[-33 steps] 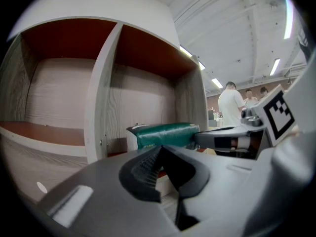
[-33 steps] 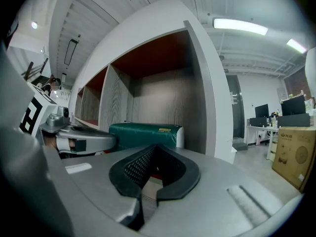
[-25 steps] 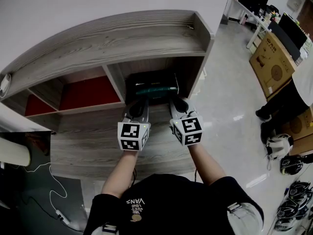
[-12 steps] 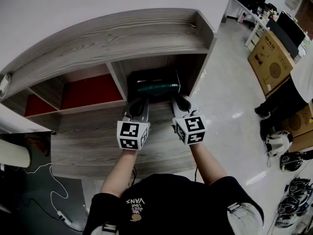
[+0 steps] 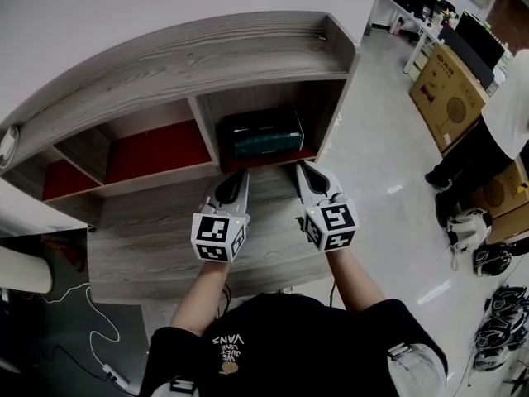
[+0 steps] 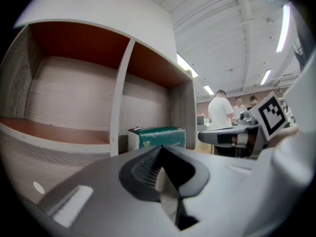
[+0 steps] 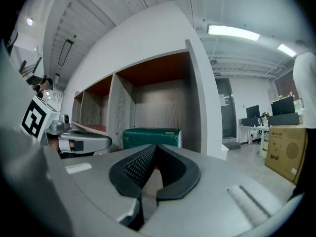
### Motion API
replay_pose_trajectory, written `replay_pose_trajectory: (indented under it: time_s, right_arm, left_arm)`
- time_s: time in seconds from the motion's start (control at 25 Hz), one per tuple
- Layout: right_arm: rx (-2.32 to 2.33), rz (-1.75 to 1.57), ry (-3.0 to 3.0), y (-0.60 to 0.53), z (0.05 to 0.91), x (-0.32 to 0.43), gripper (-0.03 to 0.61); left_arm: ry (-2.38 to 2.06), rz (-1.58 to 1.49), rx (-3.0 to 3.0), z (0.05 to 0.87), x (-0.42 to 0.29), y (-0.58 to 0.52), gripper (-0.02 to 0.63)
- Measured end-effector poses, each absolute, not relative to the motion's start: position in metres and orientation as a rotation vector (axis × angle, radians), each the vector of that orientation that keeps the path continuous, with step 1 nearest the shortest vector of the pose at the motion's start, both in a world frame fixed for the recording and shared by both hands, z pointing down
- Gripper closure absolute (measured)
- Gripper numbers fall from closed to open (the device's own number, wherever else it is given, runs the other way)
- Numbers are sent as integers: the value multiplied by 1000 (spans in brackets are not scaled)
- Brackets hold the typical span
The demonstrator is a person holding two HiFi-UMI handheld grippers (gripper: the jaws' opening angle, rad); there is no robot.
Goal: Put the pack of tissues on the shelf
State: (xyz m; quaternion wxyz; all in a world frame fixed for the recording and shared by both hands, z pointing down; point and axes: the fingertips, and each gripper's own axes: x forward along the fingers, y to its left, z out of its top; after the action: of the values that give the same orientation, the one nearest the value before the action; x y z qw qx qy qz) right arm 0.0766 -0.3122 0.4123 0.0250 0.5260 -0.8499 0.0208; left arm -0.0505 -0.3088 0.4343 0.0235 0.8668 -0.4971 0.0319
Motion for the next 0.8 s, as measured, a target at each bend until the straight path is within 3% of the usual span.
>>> replay_pose_trajectory:
  time_s: [0.8]
  right_arm:
    - [1792, 91, -2578, -226, 412, 76, 574]
  left_arm:
    - [-1376, 67, 2764, 439, -62, -233, 561]
